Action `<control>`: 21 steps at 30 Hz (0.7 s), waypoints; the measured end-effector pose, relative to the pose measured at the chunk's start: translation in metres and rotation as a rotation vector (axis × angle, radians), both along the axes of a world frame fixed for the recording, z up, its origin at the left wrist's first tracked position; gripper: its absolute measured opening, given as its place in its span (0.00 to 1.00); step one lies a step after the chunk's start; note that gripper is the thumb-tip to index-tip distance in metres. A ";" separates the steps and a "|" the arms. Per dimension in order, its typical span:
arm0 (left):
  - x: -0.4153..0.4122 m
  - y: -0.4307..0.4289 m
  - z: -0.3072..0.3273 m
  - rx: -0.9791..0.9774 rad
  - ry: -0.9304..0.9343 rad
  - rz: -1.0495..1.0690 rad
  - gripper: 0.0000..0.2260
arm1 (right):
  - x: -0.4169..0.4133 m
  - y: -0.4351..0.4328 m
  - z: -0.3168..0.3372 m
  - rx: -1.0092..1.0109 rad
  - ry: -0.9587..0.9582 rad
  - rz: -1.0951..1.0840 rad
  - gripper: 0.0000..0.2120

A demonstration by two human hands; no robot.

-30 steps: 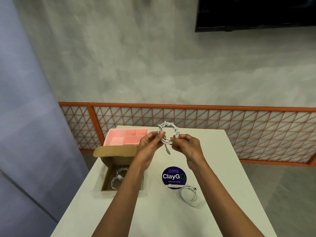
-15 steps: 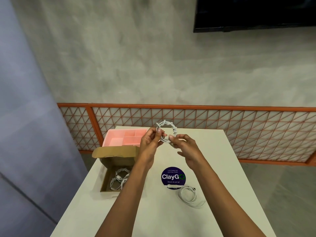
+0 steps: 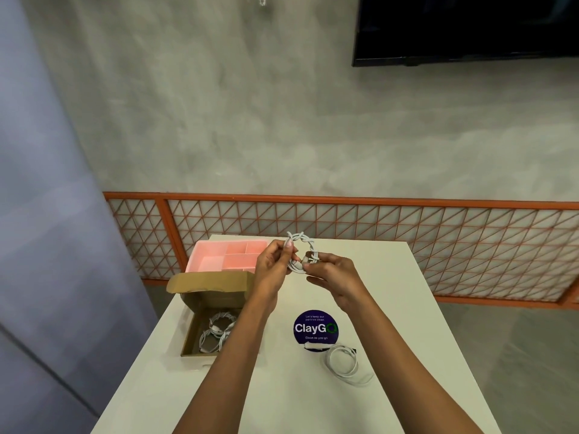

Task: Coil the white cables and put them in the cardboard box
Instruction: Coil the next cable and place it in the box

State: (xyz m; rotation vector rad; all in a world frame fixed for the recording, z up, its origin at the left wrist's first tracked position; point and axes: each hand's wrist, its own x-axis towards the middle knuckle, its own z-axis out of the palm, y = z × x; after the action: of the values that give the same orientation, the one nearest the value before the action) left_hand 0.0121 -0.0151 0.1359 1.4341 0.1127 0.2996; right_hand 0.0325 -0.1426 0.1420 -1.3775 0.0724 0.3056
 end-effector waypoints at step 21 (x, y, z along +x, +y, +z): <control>-0.004 0.007 0.010 -0.478 0.188 -0.125 0.09 | 0.002 0.000 -0.001 0.516 0.038 0.031 0.15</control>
State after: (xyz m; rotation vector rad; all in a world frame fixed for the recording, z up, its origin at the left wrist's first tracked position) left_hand 0.0085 -0.0080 0.1460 0.9858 0.2310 0.0278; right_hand 0.0348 -0.1428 0.1408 -0.8613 0.0019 0.3474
